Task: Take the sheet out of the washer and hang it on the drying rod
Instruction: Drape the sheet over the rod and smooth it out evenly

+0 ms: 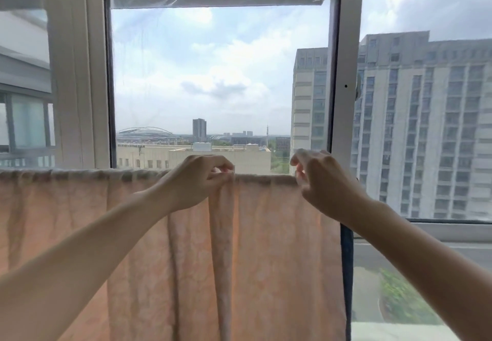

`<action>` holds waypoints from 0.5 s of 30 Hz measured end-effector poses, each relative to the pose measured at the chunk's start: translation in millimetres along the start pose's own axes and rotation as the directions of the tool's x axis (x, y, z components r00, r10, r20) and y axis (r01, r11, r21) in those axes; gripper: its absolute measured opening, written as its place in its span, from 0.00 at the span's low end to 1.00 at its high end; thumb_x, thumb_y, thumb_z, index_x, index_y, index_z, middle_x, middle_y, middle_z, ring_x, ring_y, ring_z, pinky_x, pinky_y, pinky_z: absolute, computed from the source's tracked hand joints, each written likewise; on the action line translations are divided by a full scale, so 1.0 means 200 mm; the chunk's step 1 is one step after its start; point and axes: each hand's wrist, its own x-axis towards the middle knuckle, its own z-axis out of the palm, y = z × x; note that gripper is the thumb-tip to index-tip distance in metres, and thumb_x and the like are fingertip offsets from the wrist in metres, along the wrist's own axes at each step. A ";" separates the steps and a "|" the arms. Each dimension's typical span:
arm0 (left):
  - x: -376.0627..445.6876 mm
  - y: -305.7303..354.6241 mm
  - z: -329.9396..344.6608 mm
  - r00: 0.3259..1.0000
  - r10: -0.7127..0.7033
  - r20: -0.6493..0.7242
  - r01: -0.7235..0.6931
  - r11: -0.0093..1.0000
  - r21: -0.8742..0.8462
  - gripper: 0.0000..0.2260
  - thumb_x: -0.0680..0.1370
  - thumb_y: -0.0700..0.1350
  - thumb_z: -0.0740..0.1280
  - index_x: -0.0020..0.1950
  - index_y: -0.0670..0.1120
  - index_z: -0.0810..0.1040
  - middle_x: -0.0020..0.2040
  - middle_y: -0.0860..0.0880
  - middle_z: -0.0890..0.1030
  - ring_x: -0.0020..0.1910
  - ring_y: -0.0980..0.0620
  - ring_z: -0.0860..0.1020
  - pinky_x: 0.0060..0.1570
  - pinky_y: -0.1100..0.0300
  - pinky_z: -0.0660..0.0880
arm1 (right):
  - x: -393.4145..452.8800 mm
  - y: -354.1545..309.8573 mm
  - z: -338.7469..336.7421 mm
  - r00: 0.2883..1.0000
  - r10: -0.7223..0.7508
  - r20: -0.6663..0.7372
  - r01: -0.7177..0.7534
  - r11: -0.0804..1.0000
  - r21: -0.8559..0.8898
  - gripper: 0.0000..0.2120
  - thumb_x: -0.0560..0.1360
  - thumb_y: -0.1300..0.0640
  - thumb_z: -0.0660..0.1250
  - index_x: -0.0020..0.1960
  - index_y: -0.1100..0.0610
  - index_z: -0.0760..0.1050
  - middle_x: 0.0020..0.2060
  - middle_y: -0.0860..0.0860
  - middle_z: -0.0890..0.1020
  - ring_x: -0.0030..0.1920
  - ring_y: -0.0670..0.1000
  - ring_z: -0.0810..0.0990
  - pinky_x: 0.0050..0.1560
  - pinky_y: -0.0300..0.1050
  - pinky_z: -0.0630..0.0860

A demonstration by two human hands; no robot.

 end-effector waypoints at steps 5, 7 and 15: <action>-0.03 -0.06 -0.03 0.999 0.026 -0.033 -0.028 0.998 -0.050 0.09 0.79 0.47 0.66 0.58 0.49 0.80 0.51 0.55 0.82 0.49 0.62 0.78 0.52 0.63 0.76 | 0.06 -0.20 0.09 0.990 -0.106 0.095 0.093 0.987 0.128 0.07 0.79 0.53 0.65 0.55 0.52 0.77 0.50 0.47 0.82 0.46 0.44 0.81 0.48 0.43 0.81; -0.07 -0.12 -0.07 0.998 0.042 -0.040 -0.044 0.998 -0.047 0.08 0.79 0.45 0.67 0.56 0.48 0.81 0.50 0.56 0.82 0.48 0.65 0.77 0.50 0.71 0.73 | 0.08 -0.25 0.11 0.992 -0.097 0.077 0.083 0.983 0.165 0.05 0.78 0.55 0.66 0.53 0.52 0.78 0.48 0.46 0.83 0.45 0.44 0.82 0.49 0.43 0.81; -0.08 -0.19 -0.09 0.990 -0.033 -0.134 0.010 0.985 -0.172 0.04 0.76 0.44 0.70 0.46 0.47 0.85 0.42 0.55 0.84 0.45 0.61 0.79 0.46 0.67 0.73 | 0.10 -0.34 0.15 0.998 0.052 -0.027 -0.050 0.997 0.064 0.02 0.78 0.59 0.66 0.47 0.55 0.76 0.40 0.47 0.81 0.38 0.46 0.80 0.42 0.45 0.81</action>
